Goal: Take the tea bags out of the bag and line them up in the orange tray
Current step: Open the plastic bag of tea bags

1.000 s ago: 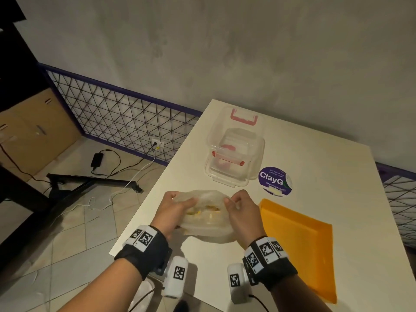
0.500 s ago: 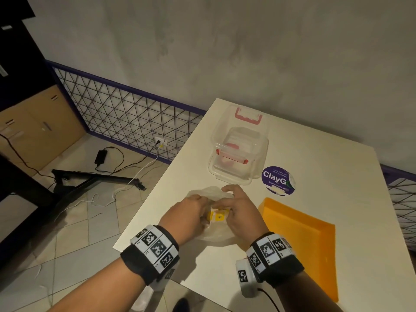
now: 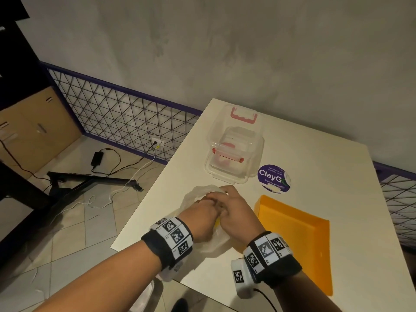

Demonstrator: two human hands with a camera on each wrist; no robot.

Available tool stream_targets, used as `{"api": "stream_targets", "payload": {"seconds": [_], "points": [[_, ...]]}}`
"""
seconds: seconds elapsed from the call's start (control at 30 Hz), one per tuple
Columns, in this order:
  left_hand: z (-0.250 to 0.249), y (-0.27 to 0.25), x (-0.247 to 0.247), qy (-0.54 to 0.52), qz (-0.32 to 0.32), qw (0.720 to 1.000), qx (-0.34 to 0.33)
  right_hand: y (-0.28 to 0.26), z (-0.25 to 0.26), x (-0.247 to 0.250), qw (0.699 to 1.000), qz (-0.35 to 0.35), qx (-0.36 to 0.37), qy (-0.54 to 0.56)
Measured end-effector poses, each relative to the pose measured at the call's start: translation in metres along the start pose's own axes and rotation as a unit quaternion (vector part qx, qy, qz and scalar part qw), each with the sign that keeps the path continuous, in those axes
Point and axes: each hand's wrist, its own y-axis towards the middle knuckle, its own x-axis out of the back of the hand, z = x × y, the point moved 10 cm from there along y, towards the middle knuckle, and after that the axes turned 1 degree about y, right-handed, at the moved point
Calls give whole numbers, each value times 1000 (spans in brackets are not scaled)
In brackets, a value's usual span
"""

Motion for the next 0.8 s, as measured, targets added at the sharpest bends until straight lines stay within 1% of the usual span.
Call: {"api": "stream_targets", "payload": {"seconds": [0.1,0.2,0.27,0.43,0.5,0.73,0.8], "points": [[-3,12,-11,105,14,994,7,-2,-2,-1,1000,3,-11,-8],[-4,17,-15,148,1,989,9,-6,0,1,1000,-4,-13,-5],[-2,15,-15,143,-8,990,16,-10,2,2,1000,-3,-16,-2],[-4,12,-15,134,-31,991,-7,-14,2,1,999,0,-28,-18],[-3,10,-15,120,-32,992,-9,-14,1,1,999,-4,-31,-29],[-5,8,-15,131,-34,991,-16,-13,-2,-2,998,-4,-47,-36],[-4,8,-16,132,-26,991,-18,-11,-4,-2,998,-4,-55,-41]]}}
